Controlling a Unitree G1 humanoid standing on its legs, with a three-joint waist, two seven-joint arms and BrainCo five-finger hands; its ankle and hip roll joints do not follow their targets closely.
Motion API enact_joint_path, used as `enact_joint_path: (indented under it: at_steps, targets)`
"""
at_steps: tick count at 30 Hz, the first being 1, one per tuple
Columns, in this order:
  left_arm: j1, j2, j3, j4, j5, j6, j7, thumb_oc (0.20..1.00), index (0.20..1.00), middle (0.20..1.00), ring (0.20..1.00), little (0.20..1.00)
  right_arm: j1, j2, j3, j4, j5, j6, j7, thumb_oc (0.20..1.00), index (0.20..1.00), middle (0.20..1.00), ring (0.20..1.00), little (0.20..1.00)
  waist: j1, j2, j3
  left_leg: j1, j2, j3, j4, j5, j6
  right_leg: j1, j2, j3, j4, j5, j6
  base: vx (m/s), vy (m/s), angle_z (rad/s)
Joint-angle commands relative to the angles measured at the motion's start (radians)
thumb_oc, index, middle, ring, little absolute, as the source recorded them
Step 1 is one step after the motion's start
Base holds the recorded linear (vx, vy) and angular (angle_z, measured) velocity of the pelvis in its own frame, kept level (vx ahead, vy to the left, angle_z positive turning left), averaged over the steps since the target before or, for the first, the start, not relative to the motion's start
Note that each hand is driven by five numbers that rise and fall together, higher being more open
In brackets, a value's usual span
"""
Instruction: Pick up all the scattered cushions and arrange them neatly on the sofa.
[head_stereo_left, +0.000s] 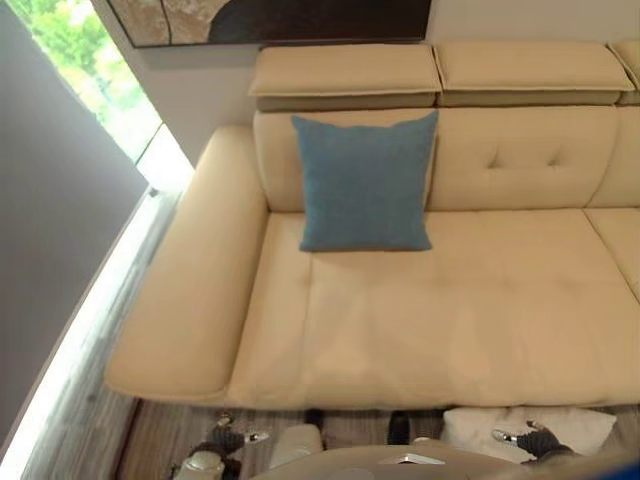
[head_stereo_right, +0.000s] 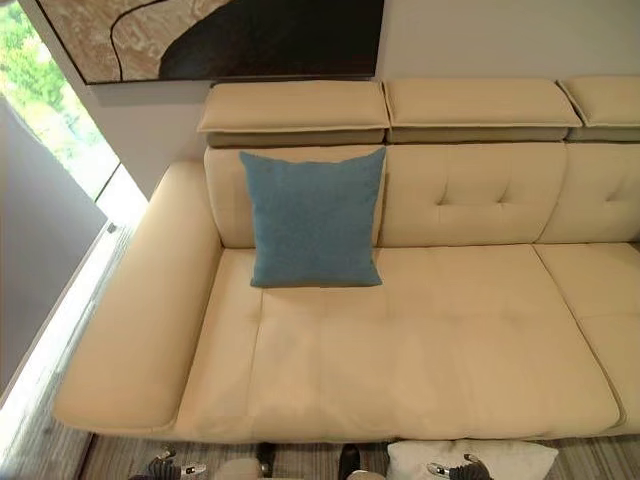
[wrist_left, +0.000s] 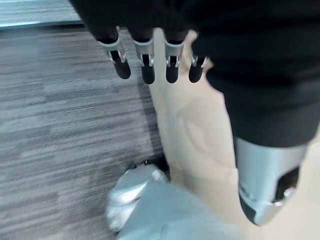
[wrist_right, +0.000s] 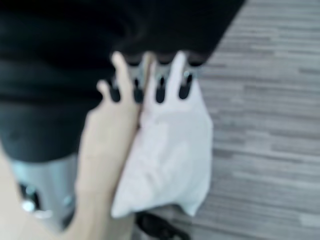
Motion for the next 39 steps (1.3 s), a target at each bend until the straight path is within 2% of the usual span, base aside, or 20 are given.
enact_joint_path:
  at_steps: [1,4,6,8,11,14,15,17,18,19,22,23,24,25,28,29,30,33,34,39]
  targets:
    - [-0.023,-0.003,0.008,-0.011,-0.007,-0.021,0.015,1.0,1.0,1.0,1.0,1.0,-0.027,-0.024,-0.015,-0.008,0.02,0.005,-0.012,1.0,1.0,1.0,1.0,1.0,-0.008,0.003,0.002,0.103,-0.007,-0.039,0.011,-0.103,0.036,-0.037,0.016,0.059,0.077,-0.05,0.141,-0.1,0.167,0.06]
    - [-0.032,-0.012,-0.006,-0.02,-0.006,-0.021,0.015,1.0,1.0,1.0,1.0,1.0,-0.027,-0.018,-0.015,-0.011,0.02,0.009,-0.01,1.0,1.0,1.0,1.0,1.0,-0.026,0.014,-0.004,0.128,0.002,-0.006,-0.033,-0.128,0.04,-0.058,0.013,0.061,0.089,-0.042,0.151,-0.09,0.145,0.1]
    - [-0.059,-0.009,-0.032,-0.041,0.002,-0.023,0.022,1.0,1.0,1.0,1.0,1.0,-0.043,-0.011,-0.016,-0.022,0.02,0.016,-0.02,1.0,1.0,1.0,1.0,1.0,-0.039,0.017,0.003,0.148,-0.019,-0.004,-0.089,-0.145,0.058,-0.115,-0.013,0.075,0.114,0.002,0.174,-0.18,0.229,-0.06]
    - [-0.077,0.0,-0.038,-0.044,0.009,-0.025,0.031,1.0,1.0,1.0,1.0,1.0,-0.07,-0.004,-0.003,-0.03,0.012,0.026,-0.025,1.0,1.0,1.0,1.0,1.0,-0.035,0.009,0.022,0.149,-0.044,0.013,-0.12,-0.141,0.079,-0.159,-0.039,0.085,0.111,0.054,0.208,-0.25,0.234,-0.49]
    - [-0.094,0.017,-0.037,-0.046,0.009,-0.024,0.036,1.0,1.0,1.0,1.0,1.0,-0.096,0.005,0.012,-0.036,0.0,0.035,-0.027,1.0,1.0,1.0,1.0,1.0,-0.029,0.008,0.044,0.134,-0.036,0.037,-0.133,-0.122,0.089,-0.203,-0.061,0.064,0.131,0.067,0.232,-0.25,0.116,-0.69]
    - [-0.1,0.031,-0.043,-0.04,0.017,-0.015,0.035,1.0,1.0,1.0,1.0,1.0,-0.096,0.011,0.022,-0.028,0.009,0.034,-0.028,1.0,1.0,1.0,1.0,1.0,-0.015,0.012,0.047,0.116,-0.032,0.047,-0.151,-0.092,0.106,-0.177,-0.039,0.062,0.226,0.005,0.208,-0.25,0.085,-0.39]
    - [-0.092,0.034,-0.038,-0.034,0.018,-0.011,0.031,1.0,1.0,1.0,1.0,1.0,-0.089,0.017,0.025,-0.022,0.013,0.029,-0.025,1.0,1.0,1.0,1.0,1.0,-0.003,0.019,0.028,0.114,-0.02,0.052,-0.176,-0.071,0.113,-0.149,-0.016,0.061,0.295,-0.048,0.19,-0.2,0.05,-0.26]
    - [-0.086,0.033,-0.037,-0.028,0.017,-0.011,0.027,1.0,1.0,1.0,1.0,1.0,-0.079,0.026,0.028,-0.015,0.02,0.025,-0.019,1.0,1.0,1.0,1.0,1.0,0.011,0.016,0.01,0.106,-0.019,0.056,-0.181,-0.058,0.114,-0.087,0.017,0.075,0.309,-0.098,0.185,-0.13,0.002,-0.32]
    - [-0.086,0.033,-0.037,-0.028,0.017,-0.011,0.027,1.0,1.0,1.0,1.0,1.0,-0.079,0.026,0.028,-0.014,0.02,0.025,-0.019,1.0,1.0,1.0,1.0,1.0,0.01,0.016,0.008,0.103,-0.019,0.056,-0.182,-0.056,0.114,-0.089,0.017,0.075,0.307,-0.096,0.185,-0.16,-0.084,-0.2]
    - [-0.079,0.029,-0.034,-0.025,0.009,-0.01,0.028,1.0,1.0,1.0,1.0,1.0,-0.078,0.036,0.033,-0.011,0.019,0.027,-0.022,1.0,1.0,1.0,1.0,1.0,0.039,-0.001,-0.003,0.084,-0.02,0.072,-0.176,-0.047,0.105,-0.024,0.022,0.073,0.245,-0.106,0.182,-0.21,-0.186,-0.23]
    - [-0.084,0.017,-0.043,-0.015,-0.006,-0.011,0.031,1.0,1.0,1.0,1.0,1.0,-0.08,0.036,0.057,-0.017,0.029,0.017,-0.037,1.0,1.0,1.0,1.0,1.0,0.045,-0.013,0.007,0.009,0.012,0.071,-0.127,0.006,0.067,0.008,0.059,0.084,0.106,-0.12,0.148,-0.22,-0.2,-0.15]
    - [-0.084,0.017,-0.043,-0.015,-0.006,-0.011,0.031,1.0,1.0,1.0,1.0,1.0,-0.08,0.036,0.057,-0.017,0.029,0.017,-0.037,1.0,1.0,1.0,1.0,1.0,0.044,-0.012,0.006,0.007,0.012,0.07,-0.125,0.006,0.067,0.007,0.059,0.083,0.105,-0.12,0.148,-0.3,-0.127,0.1]
    - [-0.102,0.012,-0.057,-0.018,-0.017,-0.013,0.032,1.0,1.0,1.0,1.0,1.0,-0.088,0.027,0.063,-0.019,0.035,0.017,-0.044,1.0,1.0,1.0,1.0,1.0,0.042,-0.009,0.034,-0.062,0.026,0.069,-0.079,0.052,0.045,-0.005,0.061,0.078,0.098,-0.115,0.135,-0.3,-0.051,0.12]
    - [-0.111,0.011,-0.063,-0.022,-0.019,-0.012,0.034,1.0,1.0,1.0,1.0,1.0,-0.091,0.025,0.065,-0.018,0.037,0.02,-0.05,1.0,1.0,1.0,1.0,1.0,0.041,-0.008,0.045,-0.079,0.029,0.068,-0.062,0.061,0.04,-0.019,0.061,0.072,0.103,-0.11,0.127,-0.38,-0.061,0.18]
    - [-0.114,0.006,-0.067,-0.02,-0.013,-0.012,0.034,1.0,1.0,1.0,1.0,1.0,-0.092,0.026,0.064,-0.013,0.042,0.019,-0.049,1.0,1.0,1.0,1.0,1.0,0.037,-0.016,0.052,-0.059,0.007,0.05,-0.021,0.005,0.054,-0.035,0.051,0.068,0.109,-0.088,0.124,-0.18,-0.001,0.4]
    - [-0.105,-0.003,-0.065,-0.009,-0.006,-0.009,0.033,1.0,1.0,1.0,1.0,1.0,-0.091,0.023,0.057,-0.006,0.04,0.018,-0.046,1.0,1.0,1.0,1.0,1.0,0.029,-0.027,0.045,-0.024,-0.026,0.023,0.02,-0.053,0.062,-0.044,0.036,0.071,0.108,-0.068,0.128,-0.08,0.029,0.08]
    - [-0.105,-0.003,-0.065,-0.008,-0.006,-0.009,0.033,1.0,1.0,1.0,1.0,1.0,-0.091,0.022,0.057,-0.006,0.04,0.018,-0.046,1.0,1.0,1.0,1.0,1.0,0.029,-0.025,0.047,-0.023,-0.025,0.023,0.024,-0.057,0.062,-0.041,0.037,0.071,0.108,-0.068,0.128,-0.13,0.069,-0.04]
    - [-0.097,-0.019,-0.057,-0.002,-0.007,-0.011,0.033,1.0,1.0,1.0,1.0,1.0,-0.092,0.013,0.053,-0.008,0.032,0.016,-0.045,1.0,1.0,1.0,1.0,1.0,0.025,-0.019,0.035,0.061,-0.06,-0.084,0.054,-0.103,0.062,-0.062,0.038,0.101,0.11,-0.043,0.13,-0.1,0.134,0.01]
    - [-0.098,-0.029,-0.06,-0.005,-0.012,-0.012,0.033,1.0,1.0,1.0,1.0,1.0,-0.094,0.011,0.048,-0.012,0.027,0.02,-0.042,1.0,1.0,1.0,1.0,1.0,0.011,-0.005,0.022,0.113,-0.058,-0.132,-0.016,-0.122,0.063,-0.085,0.042,0.117,0.12,-0.036,0.139,-0.08,0.165,-0.23]
    - [-0.125,-0.034,-0.084,-0.009,0.0,-0.008,0.035,1.0,1.0,1.0,1.0,1.0,-0.102,0.016,0.039,-0.018,0.034,0.025,-0.045,1.0,1.0,1.0,1.0,1.0,-0.015,-0.002,0.019,0.147,-0.066,-0.118,-0.106,-0.136,0.082,-0.127,0.018,0.121,0.139,-0.005,0.16,-0.12,0.17,-0.26]
